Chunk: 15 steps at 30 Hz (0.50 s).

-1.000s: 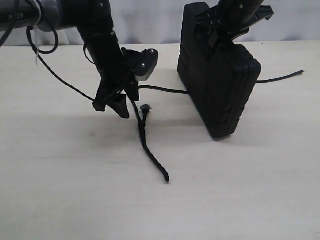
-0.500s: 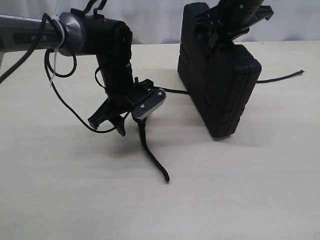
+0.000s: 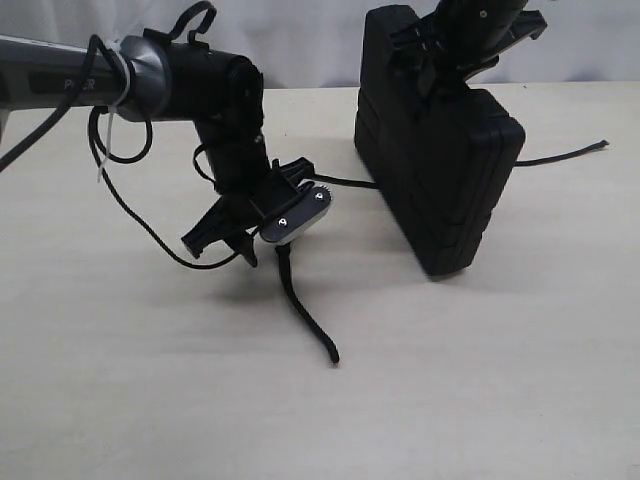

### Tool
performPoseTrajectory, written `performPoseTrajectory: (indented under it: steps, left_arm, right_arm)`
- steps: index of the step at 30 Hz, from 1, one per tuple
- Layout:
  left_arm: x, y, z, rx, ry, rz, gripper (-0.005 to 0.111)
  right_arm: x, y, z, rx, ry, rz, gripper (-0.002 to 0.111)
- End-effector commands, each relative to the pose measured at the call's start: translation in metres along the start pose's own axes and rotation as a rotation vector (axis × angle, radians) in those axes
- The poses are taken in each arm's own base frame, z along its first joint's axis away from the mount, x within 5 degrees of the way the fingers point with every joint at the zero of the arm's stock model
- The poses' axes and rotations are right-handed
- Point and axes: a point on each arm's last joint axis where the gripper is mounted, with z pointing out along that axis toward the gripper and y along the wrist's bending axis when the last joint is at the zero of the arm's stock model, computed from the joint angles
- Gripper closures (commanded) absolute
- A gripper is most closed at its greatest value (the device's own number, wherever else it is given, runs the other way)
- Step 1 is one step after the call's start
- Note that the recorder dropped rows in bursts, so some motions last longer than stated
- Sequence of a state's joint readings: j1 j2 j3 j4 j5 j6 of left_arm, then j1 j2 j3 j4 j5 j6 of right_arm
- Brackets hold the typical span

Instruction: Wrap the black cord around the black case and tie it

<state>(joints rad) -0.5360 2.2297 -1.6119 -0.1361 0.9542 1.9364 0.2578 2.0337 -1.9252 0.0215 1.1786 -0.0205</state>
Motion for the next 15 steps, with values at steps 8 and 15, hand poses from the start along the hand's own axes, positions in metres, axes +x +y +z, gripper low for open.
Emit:
performPoseTrajectory:
  steps: [8, 15]
  left_arm:
    - [-0.026, 0.019, 0.002, -0.118, 0.094, 0.131, 0.058]
    - [-0.018, 0.006, 0.001, 0.032, 0.169, 0.203, 0.058]
  right_arm:
    - [0.008, -0.002, 0.017, 0.01, 0.09, -0.026, 0.104]
    - [0.008, -0.001, 0.017, 0.008, 0.09, -0.027, 0.104]
